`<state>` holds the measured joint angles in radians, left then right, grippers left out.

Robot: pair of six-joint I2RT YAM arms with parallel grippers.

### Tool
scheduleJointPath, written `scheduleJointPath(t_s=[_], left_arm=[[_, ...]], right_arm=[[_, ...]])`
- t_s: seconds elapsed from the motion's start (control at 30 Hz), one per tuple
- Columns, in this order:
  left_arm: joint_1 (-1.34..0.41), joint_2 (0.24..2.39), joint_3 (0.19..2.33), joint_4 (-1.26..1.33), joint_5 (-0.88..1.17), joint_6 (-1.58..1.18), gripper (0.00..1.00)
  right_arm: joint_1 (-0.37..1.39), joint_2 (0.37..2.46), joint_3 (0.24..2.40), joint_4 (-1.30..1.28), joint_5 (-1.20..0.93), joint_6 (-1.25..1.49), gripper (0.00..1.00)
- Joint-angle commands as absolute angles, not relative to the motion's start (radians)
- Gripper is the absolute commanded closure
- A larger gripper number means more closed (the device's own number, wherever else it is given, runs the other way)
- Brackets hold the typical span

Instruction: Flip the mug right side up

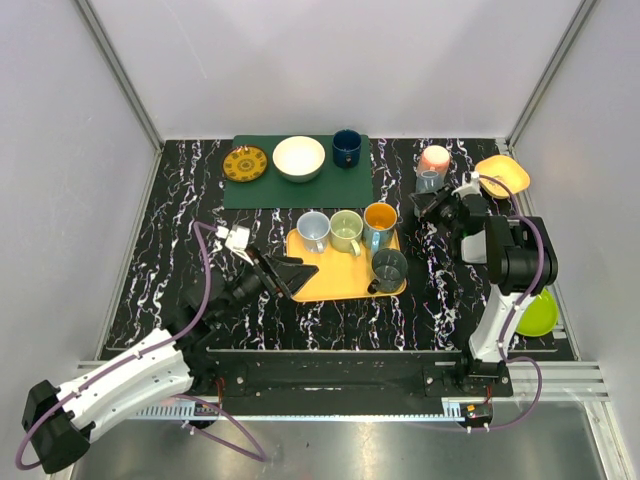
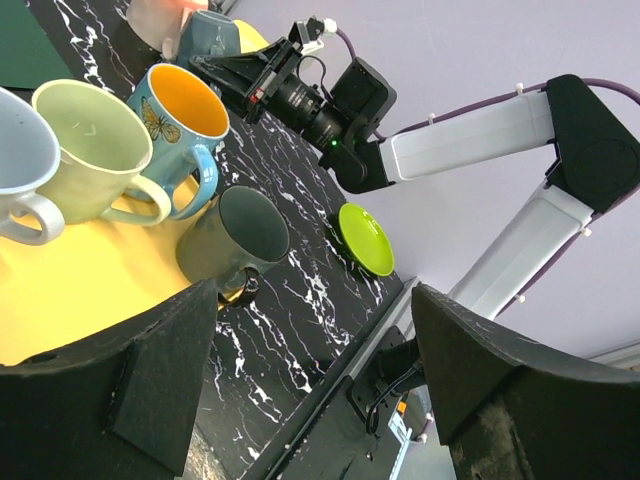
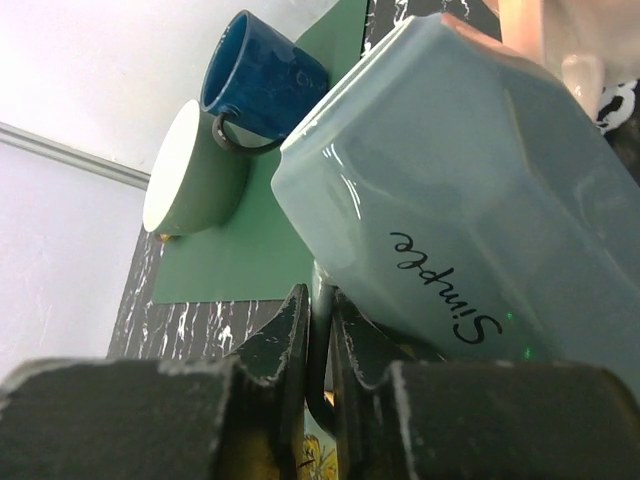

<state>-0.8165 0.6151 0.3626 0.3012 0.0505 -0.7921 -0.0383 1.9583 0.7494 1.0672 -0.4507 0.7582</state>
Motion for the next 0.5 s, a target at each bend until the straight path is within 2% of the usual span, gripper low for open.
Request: scheduleJointPath(t_s=[0.0, 0.17, 0.47], left_arm=[[-0.811, 0.615, 0.342, 0.379, 0.077, -0.816, 0.19], [-0.811, 0.635, 0.325, 0.423, 0.103, -0.856, 0.19], [-0.811, 0.629, 0.318, 0.417, 0.129, -0.864, 0.19]], right_arm=[[-0.043, 1.873, 0.7, 0.991, -0.393, 0.71, 0.98], [-0.043, 1.818, 0.678, 0.869, -0.365, 0.71, 0.91], [-0.043, 1.778, 0.653, 0.769, -0.333, 0.726, 0.86]])
